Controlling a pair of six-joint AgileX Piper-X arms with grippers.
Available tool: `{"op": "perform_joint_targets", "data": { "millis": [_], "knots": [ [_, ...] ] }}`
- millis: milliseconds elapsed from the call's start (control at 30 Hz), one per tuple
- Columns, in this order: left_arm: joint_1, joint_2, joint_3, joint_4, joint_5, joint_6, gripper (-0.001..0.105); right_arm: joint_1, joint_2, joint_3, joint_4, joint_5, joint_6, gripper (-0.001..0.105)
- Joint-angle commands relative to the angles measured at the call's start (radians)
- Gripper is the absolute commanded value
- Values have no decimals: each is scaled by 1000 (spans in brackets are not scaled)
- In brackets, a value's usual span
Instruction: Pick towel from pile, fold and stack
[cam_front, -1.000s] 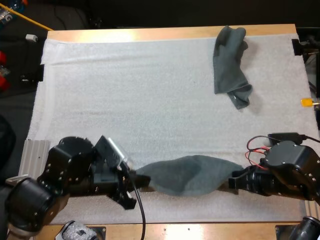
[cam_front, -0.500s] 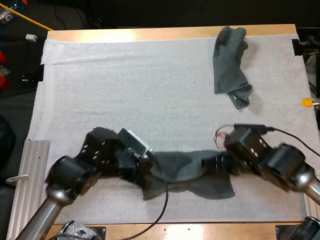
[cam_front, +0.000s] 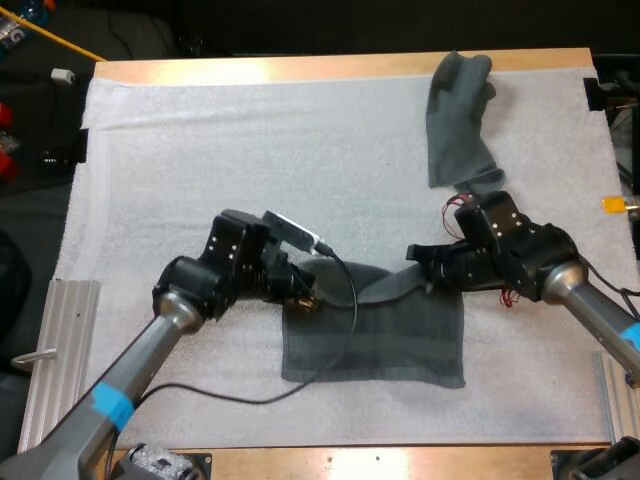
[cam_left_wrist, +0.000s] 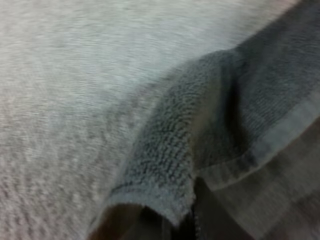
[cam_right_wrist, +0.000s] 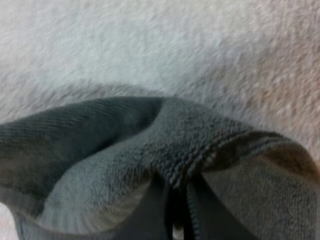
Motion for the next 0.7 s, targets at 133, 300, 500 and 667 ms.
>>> {"op": "perform_joint_targets", "data": {
  "millis": [133,300,500,667],
  "knots": [
    [61,83,-2,-81,102,-3,0,-38,35,-4,-55,-6,70,0],
    [116,181,-2,-128,148,-51,0,-44,40,1,-118,40,116,0],
    [168,199,-4,-147,160,-54,0,-44,40,1,-126,43,141,0],
    [177,199,-4,-154,177,-56,11,-44,40,1,-168,41,184,16]
  ]
}}
